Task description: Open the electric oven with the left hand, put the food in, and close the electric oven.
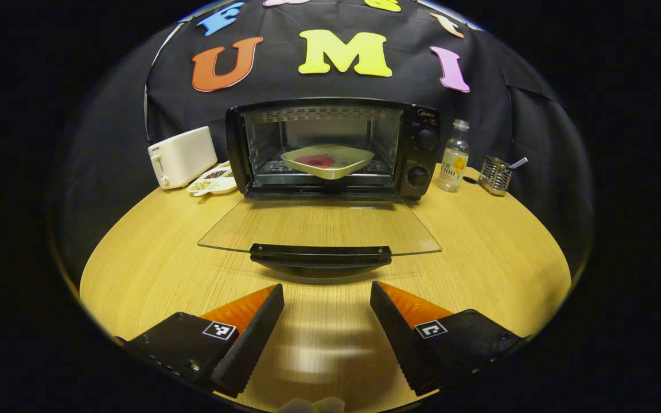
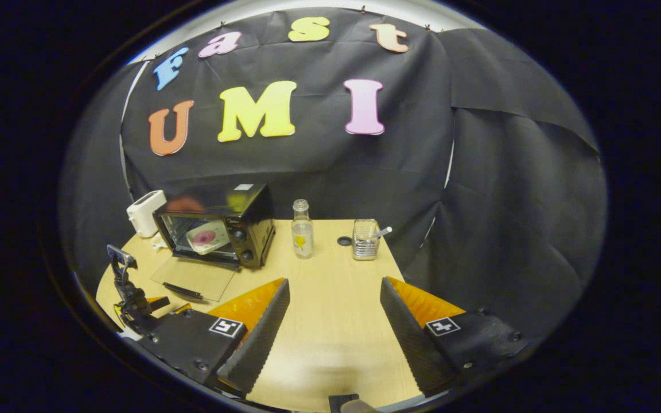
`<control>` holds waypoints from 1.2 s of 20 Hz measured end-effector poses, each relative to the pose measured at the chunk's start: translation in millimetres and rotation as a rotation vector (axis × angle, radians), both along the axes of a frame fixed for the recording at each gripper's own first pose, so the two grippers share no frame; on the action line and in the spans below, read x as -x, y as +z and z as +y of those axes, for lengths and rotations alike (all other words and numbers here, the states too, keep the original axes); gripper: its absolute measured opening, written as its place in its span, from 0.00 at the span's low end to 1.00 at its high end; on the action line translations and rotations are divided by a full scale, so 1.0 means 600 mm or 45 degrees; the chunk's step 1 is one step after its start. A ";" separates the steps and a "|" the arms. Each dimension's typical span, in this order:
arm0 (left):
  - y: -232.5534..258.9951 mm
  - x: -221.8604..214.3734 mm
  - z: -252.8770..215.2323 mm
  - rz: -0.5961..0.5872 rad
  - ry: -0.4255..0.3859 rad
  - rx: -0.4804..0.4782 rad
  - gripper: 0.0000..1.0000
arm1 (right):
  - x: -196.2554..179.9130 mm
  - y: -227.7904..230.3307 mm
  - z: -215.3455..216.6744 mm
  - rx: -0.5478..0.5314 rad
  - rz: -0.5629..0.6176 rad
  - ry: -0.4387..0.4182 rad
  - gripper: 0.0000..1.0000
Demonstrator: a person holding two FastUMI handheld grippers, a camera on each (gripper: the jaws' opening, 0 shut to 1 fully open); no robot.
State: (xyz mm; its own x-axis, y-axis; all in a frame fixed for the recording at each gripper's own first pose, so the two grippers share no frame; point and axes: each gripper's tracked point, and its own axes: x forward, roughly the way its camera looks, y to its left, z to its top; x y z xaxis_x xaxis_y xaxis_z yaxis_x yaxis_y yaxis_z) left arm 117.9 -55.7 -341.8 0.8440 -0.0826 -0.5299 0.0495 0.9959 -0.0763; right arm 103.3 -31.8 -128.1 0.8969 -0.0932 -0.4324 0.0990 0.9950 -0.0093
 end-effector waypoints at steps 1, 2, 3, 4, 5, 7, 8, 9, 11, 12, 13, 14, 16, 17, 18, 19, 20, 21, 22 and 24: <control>-0.008 -0.005 0.003 0.012 -0.002 -0.005 0.97 | 0.001 0.000 0.000 -0.001 0.003 -0.010 0.96; -0.013 -0.009 0.002 0.016 -0.003 -0.009 0.97 | 0.004 -0.002 -0.001 -0.001 0.007 -0.015 0.96; -0.016 -0.013 0.005 0.022 -0.006 -0.017 0.98 | 0.006 -0.001 -0.004 0.001 0.010 -0.021 1.00; -0.020 -0.016 0.011 0.027 -0.010 -0.031 0.97 | 0.006 -0.002 -0.007 0.003 0.009 -0.031 1.00; -0.022 -0.018 0.014 0.032 -0.009 -0.043 0.97 | 0.007 -0.003 -0.011 0.005 0.013 -0.044 0.96; -0.014 -0.030 0.011 0.006 -0.019 -0.038 0.98 | 0.012 -0.006 -0.018 0.001 0.025 -0.059 0.96; -0.017 -0.032 0.011 0.015 -0.026 -0.045 0.97 | 0.013 -0.008 -0.020 -0.001 0.028 -0.065 1.00; -0.018 -0.032 0.013 0.026 -0.023 -0.049 0.97 | 0.013 -0.008 -0.023 -0.001 0.033 -0.070 1.00; -0.016 -0.035 0.012 0.031 -0.019 -0.043 0.97 | 0.014 -0.006 -0.027 0.001 0.033 -0.074 1.00; -0.014 -0.034 0.012 0.033 -0.018 -0.044 0.97 | 0.014 -0.006 -0.028 0.003 0.031 -0.077 1.00; -0.010 -0.035 0.012 0.029 -0.019 -0.046 0.98 | 0.012 -0.005 -0.028 0.002 0.031 -0.077 1.00; -0.007 -0.035 0.011 0.030 -0.019 -0.047 0.97 | 0.013 -0.004 -0.029 0.002 0.027 -0.078 1.00; 0.005 -0.035 0.011 0.028 -0.021 -0.043 0.98 | 0.013 -0.001 -0.030 -0.008 0.021 -0.079 1.00; 0.014 -0.036 0.013 0.019 -0.020 -0.041 0.98 | 0.011 0.001 -0.029 -0.017 0.017 -0.076 1.00; 0.024 -0.038 0.014 0.009 -0.019 -0.043 0.98 | 0.010 -0.002 -0.026 -0.022 0.019 -0.075 0.96; 0.036 -0.041 0.015 -0.004 -0.018 -0.047 0.98 | 0.009 -0.002 -0.026 -0.029 0.019 -0.074 0.96; 0.050 -0.044 0.016 -0.016 -0.015 -0.050 0.98 | 0.011 0.003 -0.025 -0.037 0.014 -0.071 0.96; 0.063 -0.049 0.016 -0.021 -0.012 -0.044 0.97 | 0.012 0.005 -0.026 -0.045 0.008 -0.067 0.96; 0.078 -0.058 0.018 -0.032 -0.007 -0.037 0.98 | 0.011 0.005 -0.025 -0.052 0.004 -0.063 0.96; 0.120 -0.087 0.022 -0.077 0.001 -0.035 0.98 | 0.006 0.002 -0.020 -0.065 -0.001 -0.054 1.00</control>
